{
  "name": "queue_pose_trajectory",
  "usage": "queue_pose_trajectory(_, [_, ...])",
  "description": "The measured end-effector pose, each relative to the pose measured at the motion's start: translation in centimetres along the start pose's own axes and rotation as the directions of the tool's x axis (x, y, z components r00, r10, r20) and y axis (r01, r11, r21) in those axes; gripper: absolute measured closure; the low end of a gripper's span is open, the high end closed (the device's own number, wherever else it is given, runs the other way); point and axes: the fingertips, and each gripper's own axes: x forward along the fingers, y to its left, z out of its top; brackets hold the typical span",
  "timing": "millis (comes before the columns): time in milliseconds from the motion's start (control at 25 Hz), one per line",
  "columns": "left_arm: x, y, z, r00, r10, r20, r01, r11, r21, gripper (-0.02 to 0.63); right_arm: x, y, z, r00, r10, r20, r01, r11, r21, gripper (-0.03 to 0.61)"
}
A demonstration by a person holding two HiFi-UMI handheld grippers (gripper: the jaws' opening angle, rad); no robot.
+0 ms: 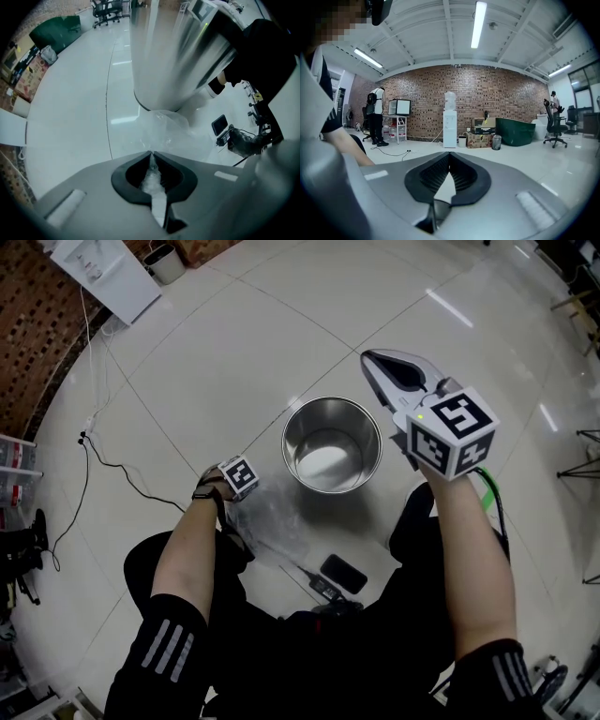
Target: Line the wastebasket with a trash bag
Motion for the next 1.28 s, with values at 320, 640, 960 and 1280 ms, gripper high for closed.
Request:
queue_pose_trajectory(320, [-11.5,0.4,3.2,0.982,0.147,0.117,-0.164,0.975,0.153,0.620,-0.3,-0.5,0.3,1.000,-0.017,0.023,0.016,0.999,0.029,0.571])
queue_pose_trajectory(640, [-26.4,-2.9,6.2,0.914,0.270,0.302,-0.378,0.839,0.392,0.620,-0.9,-0.1,0.2,0.999,-0.028,0.028,0.028,0.999,0.025,0.571])
queue_pose_trajectory(960, [-35.5,-8.6,11.9,0.846,0.253,0.469,-0.503,0.673,0.543,0.620,-2.4,-0.8,0.7,0.997,-0.054,0.051,0.053,0.998,0.033,0.571])
queue_pose_trajectory(1280, [-33.2,-13.7,20.6,0.841,0.077,0.535,-0.466,0.605,0.646,0.620,-3.6,-2.7,1.0,0.993,-0.093,0.073,0.089,0.994,0.060,0.571])
